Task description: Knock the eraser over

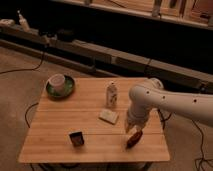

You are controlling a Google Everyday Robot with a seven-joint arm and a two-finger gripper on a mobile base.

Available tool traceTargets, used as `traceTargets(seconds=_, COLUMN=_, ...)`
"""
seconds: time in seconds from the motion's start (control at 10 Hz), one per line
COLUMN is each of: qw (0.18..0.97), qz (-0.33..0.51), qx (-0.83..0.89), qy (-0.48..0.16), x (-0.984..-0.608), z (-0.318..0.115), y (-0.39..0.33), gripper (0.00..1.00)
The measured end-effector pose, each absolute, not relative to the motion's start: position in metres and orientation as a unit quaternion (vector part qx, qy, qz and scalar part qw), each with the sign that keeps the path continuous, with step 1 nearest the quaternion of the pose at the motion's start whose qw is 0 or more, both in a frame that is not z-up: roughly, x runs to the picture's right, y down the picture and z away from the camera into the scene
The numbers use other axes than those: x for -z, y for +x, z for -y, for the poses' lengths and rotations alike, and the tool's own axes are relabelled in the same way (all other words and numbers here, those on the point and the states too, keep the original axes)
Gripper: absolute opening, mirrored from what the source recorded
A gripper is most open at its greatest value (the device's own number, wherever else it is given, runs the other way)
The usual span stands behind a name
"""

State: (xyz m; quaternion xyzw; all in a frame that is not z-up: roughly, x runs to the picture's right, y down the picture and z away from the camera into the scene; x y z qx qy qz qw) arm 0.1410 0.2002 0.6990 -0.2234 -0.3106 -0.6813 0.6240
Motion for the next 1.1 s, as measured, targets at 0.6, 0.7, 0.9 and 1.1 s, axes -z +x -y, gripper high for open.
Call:
traceTargets(seconds=0.6, qw=0.605, qz=0.381, qx=0.684, qy=-0.144, x=-0.714, z=-0.175, y=0.085, gripper=0.43)
traceTargets(seconds=0.7, qw=0.589, qz=0.409, qx=0.686, qy=-0.124, x=-0.715, z=-0.172, y=0.065, gripper=0.34)
traceTargets(seconds=0.9, qw=0.56, qz=0.452, qx=0.685, qy=-0.113, x=-0.713, z=-0.178, y=0.045, gripper=0.15)
traceTargets(seconds=1.1, qw=0.525, qz=0.495, qx=0.684, qy=-0.104, x=-0.708, z=-0.191, y=0.027, gripper=0.0)
